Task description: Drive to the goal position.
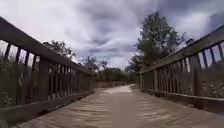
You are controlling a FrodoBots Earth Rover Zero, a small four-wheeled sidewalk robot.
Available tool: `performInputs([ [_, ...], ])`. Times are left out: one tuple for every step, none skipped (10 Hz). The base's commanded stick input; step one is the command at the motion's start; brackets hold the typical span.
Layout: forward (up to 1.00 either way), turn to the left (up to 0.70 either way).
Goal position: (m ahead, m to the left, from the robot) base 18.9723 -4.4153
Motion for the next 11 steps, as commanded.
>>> performInputs([
  [0.85, 0.0],
  [0.85, 0.0],
  [0.85, 0.0],
  [0.85, 0.0],
  [0.85, 0.0],
  [0.85, 0.0],
  [0.85, 0.0],
  [0.85, 0.0],
  [0.85, 0.0],
  [0.85, 0.0],
  [0.85, 0.0],
])
